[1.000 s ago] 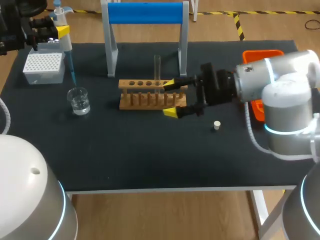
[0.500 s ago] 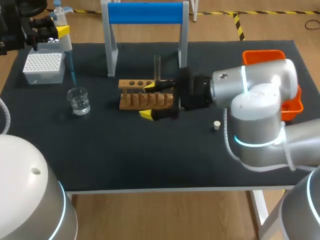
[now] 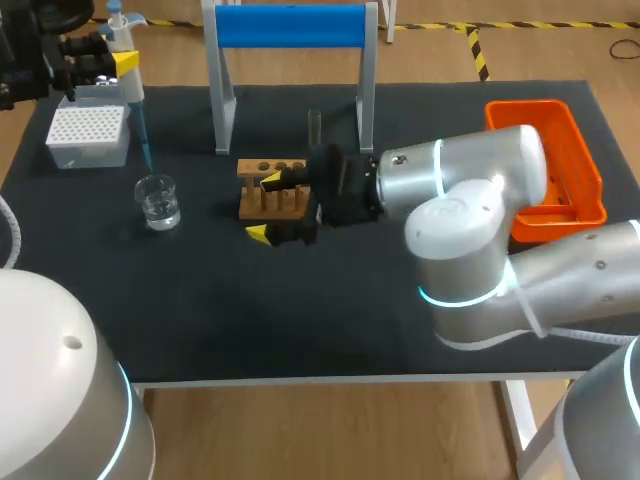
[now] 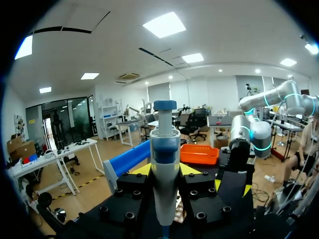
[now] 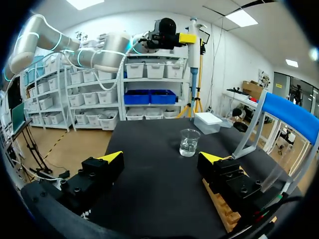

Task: Invert the test tube, pick up the pipette, mount the tip to pipette, aspirate from beaker and dispense into the tube, eject the tip, return the pipette, and cap with the stopper.

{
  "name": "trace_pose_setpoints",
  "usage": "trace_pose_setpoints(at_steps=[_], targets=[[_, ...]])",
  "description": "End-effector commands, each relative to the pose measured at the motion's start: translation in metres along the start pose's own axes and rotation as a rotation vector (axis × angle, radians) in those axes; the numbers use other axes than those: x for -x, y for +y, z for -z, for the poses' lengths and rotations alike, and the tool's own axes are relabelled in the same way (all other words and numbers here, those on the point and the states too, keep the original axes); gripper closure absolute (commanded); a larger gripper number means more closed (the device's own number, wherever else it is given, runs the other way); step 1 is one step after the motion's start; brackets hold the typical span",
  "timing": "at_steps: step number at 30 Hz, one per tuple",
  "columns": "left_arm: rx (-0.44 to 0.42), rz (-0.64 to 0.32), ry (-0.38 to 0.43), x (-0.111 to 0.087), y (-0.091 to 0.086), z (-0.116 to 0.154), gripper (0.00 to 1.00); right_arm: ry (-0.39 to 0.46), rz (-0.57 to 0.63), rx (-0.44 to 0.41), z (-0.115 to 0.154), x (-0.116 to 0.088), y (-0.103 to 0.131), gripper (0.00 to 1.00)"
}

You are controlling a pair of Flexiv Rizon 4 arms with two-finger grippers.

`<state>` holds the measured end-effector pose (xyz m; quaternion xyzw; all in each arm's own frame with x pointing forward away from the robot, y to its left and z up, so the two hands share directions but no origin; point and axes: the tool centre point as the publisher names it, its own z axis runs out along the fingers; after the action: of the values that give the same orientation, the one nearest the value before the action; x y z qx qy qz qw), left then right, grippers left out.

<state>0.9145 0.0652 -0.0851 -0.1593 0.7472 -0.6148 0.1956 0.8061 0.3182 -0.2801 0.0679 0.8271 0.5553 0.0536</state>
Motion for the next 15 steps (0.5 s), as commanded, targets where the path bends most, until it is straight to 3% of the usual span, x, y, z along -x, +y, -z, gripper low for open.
trace_pose_setpoints(at_steps=[1,15], targets=[[-0.003,-0.001,-0.003,0.000,0.001,-0.001,1.00,-0.013,-0.006,-0.011,-0.040,0.005,-0.003,0.00],[-0.003,-0.001,-0.003,0.000,0.001,-0.001,1.00,-0.040,-0.017,-0.051,-0.075,0.018,-0.013,0.00]])
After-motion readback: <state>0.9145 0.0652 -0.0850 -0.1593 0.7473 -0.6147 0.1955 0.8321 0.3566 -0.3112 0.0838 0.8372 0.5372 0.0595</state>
